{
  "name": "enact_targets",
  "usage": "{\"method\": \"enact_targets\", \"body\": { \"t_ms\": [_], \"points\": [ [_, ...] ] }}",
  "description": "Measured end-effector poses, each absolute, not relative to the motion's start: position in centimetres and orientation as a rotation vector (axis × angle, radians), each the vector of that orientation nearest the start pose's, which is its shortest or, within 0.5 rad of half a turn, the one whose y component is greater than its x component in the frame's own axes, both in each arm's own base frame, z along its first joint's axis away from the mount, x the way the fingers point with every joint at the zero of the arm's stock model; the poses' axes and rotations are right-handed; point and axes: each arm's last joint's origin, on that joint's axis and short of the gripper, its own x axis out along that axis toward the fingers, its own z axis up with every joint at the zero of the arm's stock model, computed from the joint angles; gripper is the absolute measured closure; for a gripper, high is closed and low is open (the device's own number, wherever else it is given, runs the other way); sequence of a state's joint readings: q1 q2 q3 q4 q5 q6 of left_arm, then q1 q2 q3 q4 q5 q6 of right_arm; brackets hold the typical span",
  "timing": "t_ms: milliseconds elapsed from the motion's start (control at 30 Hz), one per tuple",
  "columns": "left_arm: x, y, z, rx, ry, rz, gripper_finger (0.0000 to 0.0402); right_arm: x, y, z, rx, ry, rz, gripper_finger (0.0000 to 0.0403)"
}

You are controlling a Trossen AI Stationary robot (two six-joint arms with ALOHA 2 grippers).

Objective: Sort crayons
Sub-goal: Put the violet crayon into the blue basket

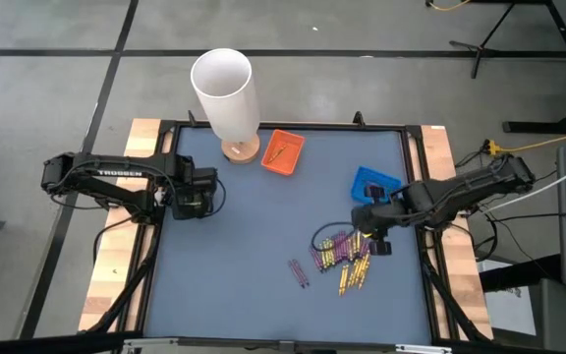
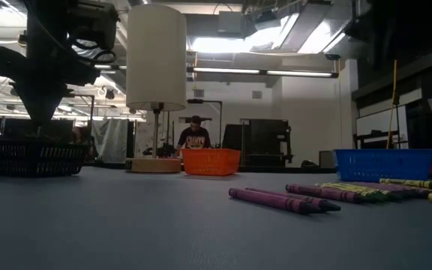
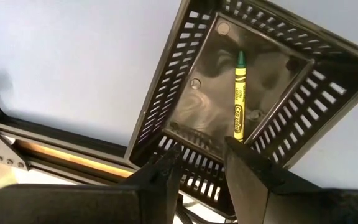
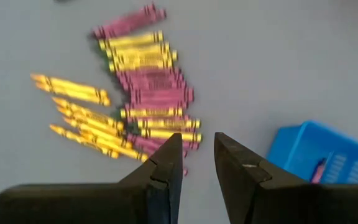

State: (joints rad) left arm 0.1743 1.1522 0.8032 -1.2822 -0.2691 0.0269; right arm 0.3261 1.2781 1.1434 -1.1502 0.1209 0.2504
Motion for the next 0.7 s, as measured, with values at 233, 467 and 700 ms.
{"method": "enact_targets", "body": {
  "t_ms": [233,467,700],
  "points": [
    [15.5,3.5,22.2,0.096,1.633,0.320,0.0300,19.7,6.7,23.9,-0.065,1.425,0.046,0.0313],
    [15.6,3.5,22.2,0.096,1.624,0.322,0.0300,18.1,6.3,19.8,-0.042,1.543,0.087,0.0313],
    [15.6,3.5,22.2,0.096,1.624,0.322,0.0300,18.0,6.3,18.0,-0.109,1.494,0.176,0.0313]
  ]
}}
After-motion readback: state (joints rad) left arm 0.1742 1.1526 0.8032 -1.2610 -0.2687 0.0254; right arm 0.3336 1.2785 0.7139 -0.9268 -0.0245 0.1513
